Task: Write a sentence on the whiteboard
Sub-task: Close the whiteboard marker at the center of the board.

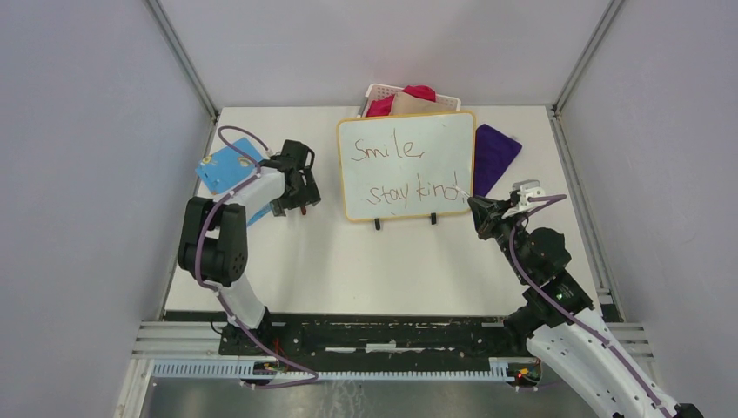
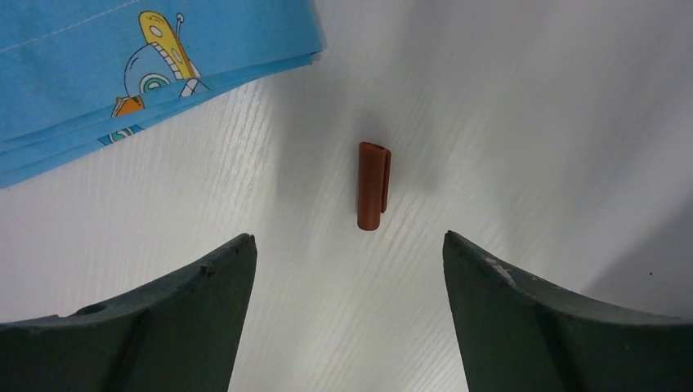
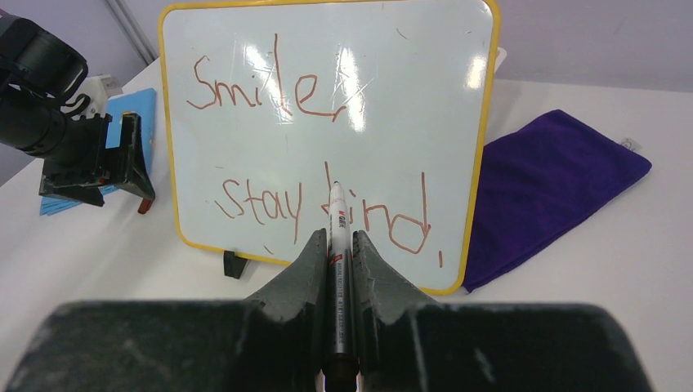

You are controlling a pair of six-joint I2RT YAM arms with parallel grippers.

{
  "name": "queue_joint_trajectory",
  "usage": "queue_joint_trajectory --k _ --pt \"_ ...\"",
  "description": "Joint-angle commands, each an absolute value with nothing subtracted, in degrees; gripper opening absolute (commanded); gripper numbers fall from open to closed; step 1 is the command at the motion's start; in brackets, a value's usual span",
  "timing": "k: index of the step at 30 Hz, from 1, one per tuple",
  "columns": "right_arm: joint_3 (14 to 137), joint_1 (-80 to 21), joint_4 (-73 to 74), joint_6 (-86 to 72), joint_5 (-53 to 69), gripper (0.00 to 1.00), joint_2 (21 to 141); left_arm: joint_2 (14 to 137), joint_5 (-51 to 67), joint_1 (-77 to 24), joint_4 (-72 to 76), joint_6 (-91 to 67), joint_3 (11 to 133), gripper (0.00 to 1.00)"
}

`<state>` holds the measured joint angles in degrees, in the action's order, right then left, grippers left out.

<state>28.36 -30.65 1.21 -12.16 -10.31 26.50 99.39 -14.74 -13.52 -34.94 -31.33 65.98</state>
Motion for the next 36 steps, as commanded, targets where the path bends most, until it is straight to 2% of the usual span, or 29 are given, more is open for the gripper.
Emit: queue_joint_trajectory --k 1,9,15,25,36 --pt "29.09 -31.01 -0.17 -11.28 -11.38 0.0 26.17 101.09 -13.23 -12.36 -34.91 -34.89 69.87 0.87" --pt "28.66 -31.02 -0.18 -11.18 -11.54 0.0 26.19 104.34 -11.49 -11.11 -33.09 -33.13 70.17 0.7" --pt "28.74 -31.02 -0.17 -11.29 -11.23 0.0 26.53 104.72 -10.45 -9.61 -31.31 -32.23 69.06 0.67" --pt "28.74 -30.96 -0.32 -11.59 -10.9 0.0 27.03 107.76 -10.52 -9.4 -31.97 -30.56 71.0 0.56" --pt "28.22 -31.0 -0.71 -11.76 -10.94 0.0 27.16 108.41 -12.22 -9.64 -32.41 -29.85 70.06 0.51"
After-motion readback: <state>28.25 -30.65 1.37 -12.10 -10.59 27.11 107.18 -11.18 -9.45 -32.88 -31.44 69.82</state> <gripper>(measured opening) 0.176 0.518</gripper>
